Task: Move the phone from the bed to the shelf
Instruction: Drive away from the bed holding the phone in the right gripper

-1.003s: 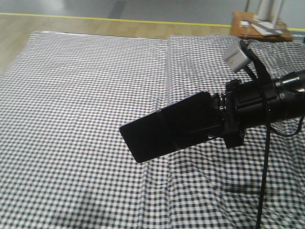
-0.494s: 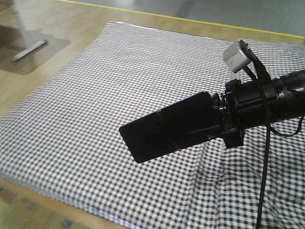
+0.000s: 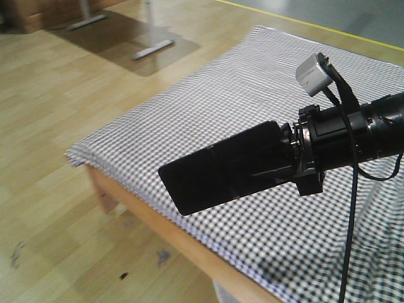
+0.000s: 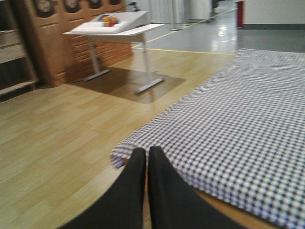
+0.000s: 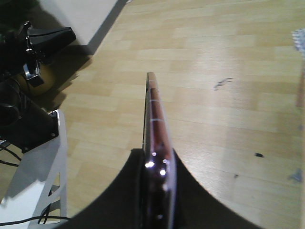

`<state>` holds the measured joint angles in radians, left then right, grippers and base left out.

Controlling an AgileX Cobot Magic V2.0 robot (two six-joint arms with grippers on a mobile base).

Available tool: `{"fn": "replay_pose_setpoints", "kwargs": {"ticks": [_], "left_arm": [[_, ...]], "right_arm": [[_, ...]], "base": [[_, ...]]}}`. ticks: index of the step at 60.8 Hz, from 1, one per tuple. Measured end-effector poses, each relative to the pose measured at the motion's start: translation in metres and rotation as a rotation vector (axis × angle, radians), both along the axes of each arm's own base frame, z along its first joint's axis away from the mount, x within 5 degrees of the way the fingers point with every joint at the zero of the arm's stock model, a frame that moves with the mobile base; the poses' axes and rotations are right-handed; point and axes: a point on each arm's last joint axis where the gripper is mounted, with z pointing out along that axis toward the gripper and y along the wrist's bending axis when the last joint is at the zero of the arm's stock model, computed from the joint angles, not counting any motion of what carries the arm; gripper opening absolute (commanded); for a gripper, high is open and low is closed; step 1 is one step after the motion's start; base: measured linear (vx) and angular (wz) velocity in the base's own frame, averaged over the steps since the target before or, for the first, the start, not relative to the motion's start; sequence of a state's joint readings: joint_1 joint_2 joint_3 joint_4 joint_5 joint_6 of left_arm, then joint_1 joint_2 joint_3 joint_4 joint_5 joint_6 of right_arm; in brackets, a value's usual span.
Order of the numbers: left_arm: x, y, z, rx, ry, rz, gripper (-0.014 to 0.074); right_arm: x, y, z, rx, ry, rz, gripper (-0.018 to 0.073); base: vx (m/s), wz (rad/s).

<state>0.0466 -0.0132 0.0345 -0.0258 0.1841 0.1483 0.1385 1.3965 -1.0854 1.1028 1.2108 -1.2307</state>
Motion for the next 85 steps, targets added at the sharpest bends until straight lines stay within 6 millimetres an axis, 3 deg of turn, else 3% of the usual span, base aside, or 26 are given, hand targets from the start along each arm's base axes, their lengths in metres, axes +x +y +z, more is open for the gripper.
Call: {"fn": "replay_pose_setpoints", "kwargs": {"ticks": [85], "left_arm": [[0.0000,0.0000,0.0000,0.000,0.000,0.000,0.0001]], "right_arm": [[-0.0002,0.0003,0.0000,0.000,0.000,0.002,-0.0002]], "base": [[-0.17,0.66]]}}
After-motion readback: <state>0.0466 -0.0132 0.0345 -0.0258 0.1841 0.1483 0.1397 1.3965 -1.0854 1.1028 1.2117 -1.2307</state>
